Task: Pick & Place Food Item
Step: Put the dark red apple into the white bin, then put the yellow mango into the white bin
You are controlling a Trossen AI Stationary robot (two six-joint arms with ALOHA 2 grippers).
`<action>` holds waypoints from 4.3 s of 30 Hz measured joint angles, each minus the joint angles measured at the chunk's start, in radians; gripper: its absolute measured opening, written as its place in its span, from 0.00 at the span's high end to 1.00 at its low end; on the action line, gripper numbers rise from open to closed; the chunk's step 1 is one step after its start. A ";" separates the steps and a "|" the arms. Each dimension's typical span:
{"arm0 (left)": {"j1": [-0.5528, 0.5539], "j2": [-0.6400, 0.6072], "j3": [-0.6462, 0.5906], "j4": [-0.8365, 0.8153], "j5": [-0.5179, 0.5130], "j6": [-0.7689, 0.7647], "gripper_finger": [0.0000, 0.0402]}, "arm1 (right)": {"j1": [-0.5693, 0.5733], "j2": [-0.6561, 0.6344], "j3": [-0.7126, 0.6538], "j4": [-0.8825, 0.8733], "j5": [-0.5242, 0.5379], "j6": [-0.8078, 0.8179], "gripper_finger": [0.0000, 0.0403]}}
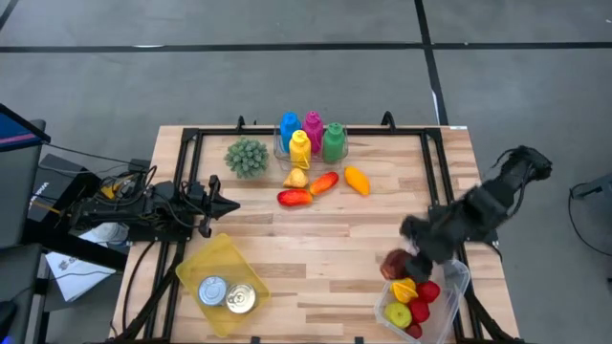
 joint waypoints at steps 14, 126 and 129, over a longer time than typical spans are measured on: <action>0.000 0.000 0.000 0.000 0.000 0.000 1.00 | 0.257 0.236 -0.001 -0.064 -0.040 0.277 0.47; 0.000 0.000 0.000 0.000 0.000 0.000 1.00 | -0.542 0.199 -0.063 0.060 0.199 -0.506 0.28; 0.000 0.000 0.000 0.000 0.000 0.000 1.00 | -0.659 0.287 -0.063 0.024 0.202 -0.568 0.28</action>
